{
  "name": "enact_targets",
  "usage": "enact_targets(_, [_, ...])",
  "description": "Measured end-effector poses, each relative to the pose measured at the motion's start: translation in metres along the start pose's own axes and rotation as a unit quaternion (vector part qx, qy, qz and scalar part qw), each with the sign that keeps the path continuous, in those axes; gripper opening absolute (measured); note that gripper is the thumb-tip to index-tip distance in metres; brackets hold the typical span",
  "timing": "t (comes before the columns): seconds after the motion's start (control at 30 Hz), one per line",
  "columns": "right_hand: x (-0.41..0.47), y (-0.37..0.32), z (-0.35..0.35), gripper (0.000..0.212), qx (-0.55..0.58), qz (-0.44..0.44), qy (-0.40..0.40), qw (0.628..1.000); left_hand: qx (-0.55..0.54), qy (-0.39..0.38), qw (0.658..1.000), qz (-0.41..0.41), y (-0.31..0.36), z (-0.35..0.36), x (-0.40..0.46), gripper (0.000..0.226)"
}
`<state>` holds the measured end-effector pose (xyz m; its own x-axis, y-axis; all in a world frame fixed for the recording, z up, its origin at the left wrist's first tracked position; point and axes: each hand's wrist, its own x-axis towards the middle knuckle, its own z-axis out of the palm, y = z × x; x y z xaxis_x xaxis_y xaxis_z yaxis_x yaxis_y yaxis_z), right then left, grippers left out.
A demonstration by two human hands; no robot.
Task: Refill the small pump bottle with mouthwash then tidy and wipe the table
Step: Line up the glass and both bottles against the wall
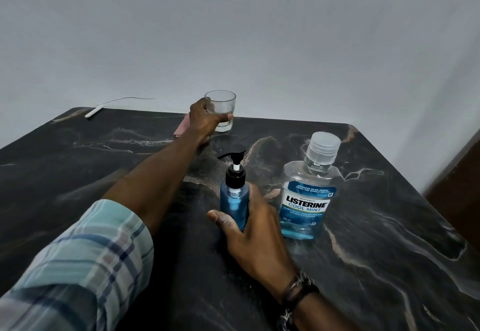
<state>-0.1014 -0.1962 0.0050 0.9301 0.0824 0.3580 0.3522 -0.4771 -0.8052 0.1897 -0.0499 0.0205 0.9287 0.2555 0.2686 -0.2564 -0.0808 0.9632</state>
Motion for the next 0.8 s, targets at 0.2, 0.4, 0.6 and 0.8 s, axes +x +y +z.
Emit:
enact_targets(0.2, [-0.001,0.001,-0.001,0.041,-0.005,-0.004,-0.002,1.000,0.019,0.012,1.000,-0.013,-0.007,0.002,0.005,0.059])
enact_targets(0.4, [-0.001,-0.001,-0.002,0.039,-0.002,-0.008,0.004,1.000,0.041,0.013,0.999,-0.006,-0.007,0.002,0.008,0.058])
enact_targets(0.6, [-0.001,0.000,-0.002,0.039,-0.005,-0.014,0.004,1.000,0.047,0.014,0.999,-0.004,-0.014,0.004,0.015,0.057])
enact_targets(0.8, [0.000,0.001,-0.001,0.040,-0.003,-0.015,0.002,1.000,0.043,0.009,0.999,0.003,-0.015,0.004,0.014,0.056])
